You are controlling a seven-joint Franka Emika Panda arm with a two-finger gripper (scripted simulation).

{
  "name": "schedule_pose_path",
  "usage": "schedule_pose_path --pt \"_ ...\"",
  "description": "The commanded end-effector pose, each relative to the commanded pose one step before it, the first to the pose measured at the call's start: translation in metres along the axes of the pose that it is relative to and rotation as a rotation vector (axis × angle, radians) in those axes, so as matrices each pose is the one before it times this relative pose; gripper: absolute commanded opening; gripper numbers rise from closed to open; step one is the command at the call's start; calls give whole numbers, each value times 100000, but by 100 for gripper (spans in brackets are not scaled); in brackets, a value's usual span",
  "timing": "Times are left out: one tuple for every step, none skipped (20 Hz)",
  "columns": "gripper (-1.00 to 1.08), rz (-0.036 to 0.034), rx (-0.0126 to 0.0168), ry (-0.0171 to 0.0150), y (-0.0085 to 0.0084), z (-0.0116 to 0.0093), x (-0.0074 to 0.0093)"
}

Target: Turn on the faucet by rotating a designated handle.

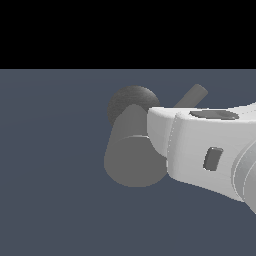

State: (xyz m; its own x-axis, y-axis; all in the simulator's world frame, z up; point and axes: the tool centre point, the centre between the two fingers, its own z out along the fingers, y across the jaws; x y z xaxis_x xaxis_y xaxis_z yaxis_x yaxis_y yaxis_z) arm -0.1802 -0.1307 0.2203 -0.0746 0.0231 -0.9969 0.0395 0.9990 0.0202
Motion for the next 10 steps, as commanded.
schedule_pose_path --pt "-100 -153 -1052 -1913 1165 106 -1049" --pt "-100 -39 -42 -270 278 16 -244" --pt "-100 -39 -42 -270 277 15 -243" --pt "-100 -39 -41 -270 276 15 -243" --pt "-100 -39 -41 -270 274 15 -242" --pt "-100 -39 -41 -270 273 15 -242" --pt "-100 -39 -41 -270 272 14 -241" --pt "-100 -39 -41 -270 271 14 -240" --pt "-100 -38 -40 -262 268 16 -236" --pt "-100 -39 -41 -270 268 14 -239"
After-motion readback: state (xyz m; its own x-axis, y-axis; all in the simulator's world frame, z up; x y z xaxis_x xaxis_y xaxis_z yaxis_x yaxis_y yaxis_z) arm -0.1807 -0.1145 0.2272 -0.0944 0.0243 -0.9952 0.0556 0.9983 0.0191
